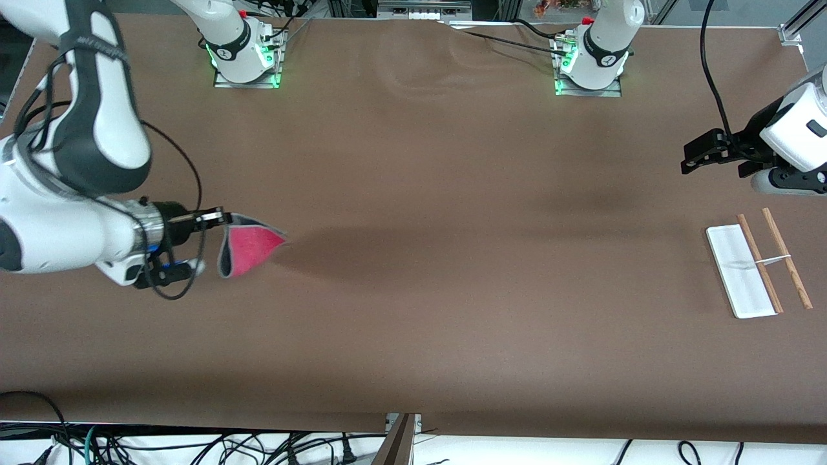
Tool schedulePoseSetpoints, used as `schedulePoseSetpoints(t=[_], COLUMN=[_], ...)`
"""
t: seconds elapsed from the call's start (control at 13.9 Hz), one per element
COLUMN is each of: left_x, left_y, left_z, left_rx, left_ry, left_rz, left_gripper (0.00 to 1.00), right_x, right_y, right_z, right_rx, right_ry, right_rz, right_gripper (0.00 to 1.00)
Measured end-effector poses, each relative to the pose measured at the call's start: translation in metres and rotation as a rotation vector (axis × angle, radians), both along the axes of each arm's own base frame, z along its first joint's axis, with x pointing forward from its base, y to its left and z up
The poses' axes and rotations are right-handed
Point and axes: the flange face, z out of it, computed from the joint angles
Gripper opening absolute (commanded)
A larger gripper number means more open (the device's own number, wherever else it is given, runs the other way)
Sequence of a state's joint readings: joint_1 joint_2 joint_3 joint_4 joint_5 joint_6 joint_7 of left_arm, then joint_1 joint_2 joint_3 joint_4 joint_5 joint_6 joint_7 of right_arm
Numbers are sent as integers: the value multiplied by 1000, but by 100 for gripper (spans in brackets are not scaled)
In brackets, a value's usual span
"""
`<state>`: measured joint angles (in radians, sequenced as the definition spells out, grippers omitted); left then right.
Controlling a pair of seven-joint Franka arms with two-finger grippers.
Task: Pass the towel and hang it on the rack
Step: 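Lift the pink towel with the right gripper toward the table middle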
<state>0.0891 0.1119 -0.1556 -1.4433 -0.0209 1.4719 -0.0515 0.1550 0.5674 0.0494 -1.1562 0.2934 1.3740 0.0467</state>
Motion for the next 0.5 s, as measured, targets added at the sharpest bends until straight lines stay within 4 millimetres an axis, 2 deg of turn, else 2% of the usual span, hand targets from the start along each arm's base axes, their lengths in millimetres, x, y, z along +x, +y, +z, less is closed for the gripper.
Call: schedulePoseSetpoints(t=[0.29, 0.5], left_x=[0, 0], left_y=[0, -1], left_z=[0, 0], left_rx=[0, 0], left_ry=[0, 0], left_rz=[0, -1], left_gripper=[100, 100], right_x=[-28, -46], right_y=[102, 154], right_z=[25, 47], right_rx=[-66, -59], right_ry=[-22, -77], right_rz=[-55, -45], right_gripper=[0, 0])
